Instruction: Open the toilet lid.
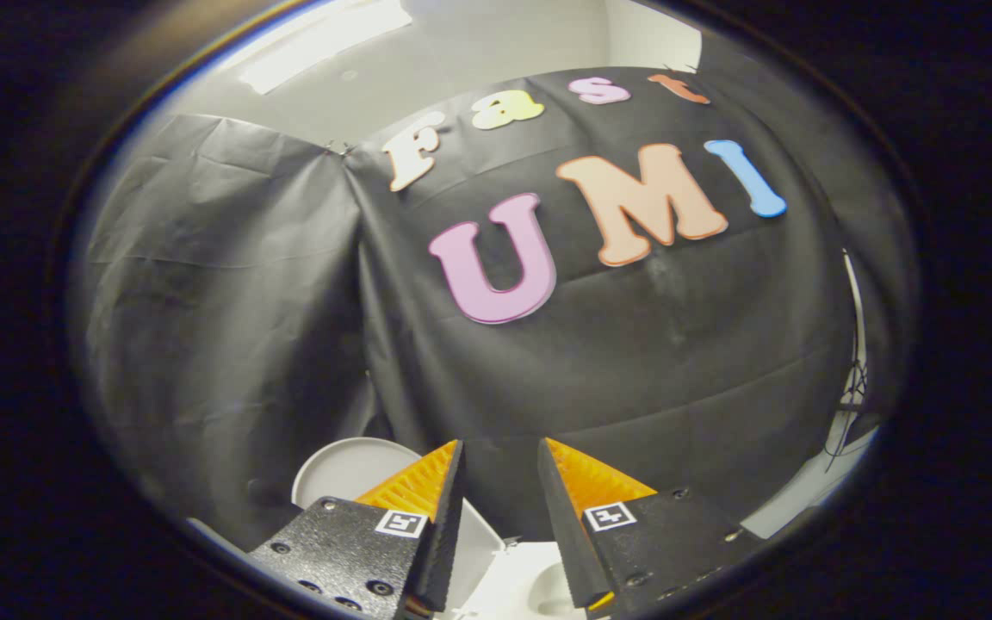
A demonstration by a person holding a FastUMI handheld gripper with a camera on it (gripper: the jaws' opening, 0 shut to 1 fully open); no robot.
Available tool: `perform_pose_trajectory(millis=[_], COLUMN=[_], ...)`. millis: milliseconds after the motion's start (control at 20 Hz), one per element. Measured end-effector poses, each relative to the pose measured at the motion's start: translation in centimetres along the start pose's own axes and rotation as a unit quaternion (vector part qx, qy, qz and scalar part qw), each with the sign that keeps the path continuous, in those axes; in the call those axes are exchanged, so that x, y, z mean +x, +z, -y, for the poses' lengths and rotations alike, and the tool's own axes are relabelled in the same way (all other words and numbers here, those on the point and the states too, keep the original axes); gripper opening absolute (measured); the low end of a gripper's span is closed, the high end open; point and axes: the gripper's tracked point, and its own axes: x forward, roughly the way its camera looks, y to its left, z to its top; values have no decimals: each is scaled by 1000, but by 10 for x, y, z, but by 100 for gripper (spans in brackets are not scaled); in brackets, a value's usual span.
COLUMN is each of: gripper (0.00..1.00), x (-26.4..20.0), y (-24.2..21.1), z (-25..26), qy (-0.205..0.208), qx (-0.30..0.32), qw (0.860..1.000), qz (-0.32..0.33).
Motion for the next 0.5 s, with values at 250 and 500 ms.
perform_pose_trajectory(millis=[250, 500], gripper=[52, 52], x=[-25, -57], y=[5, 2], z=[94, 188], qy=[-48, -81], qx=[28, 48], qw=[998, 996], qz=[1, -8])
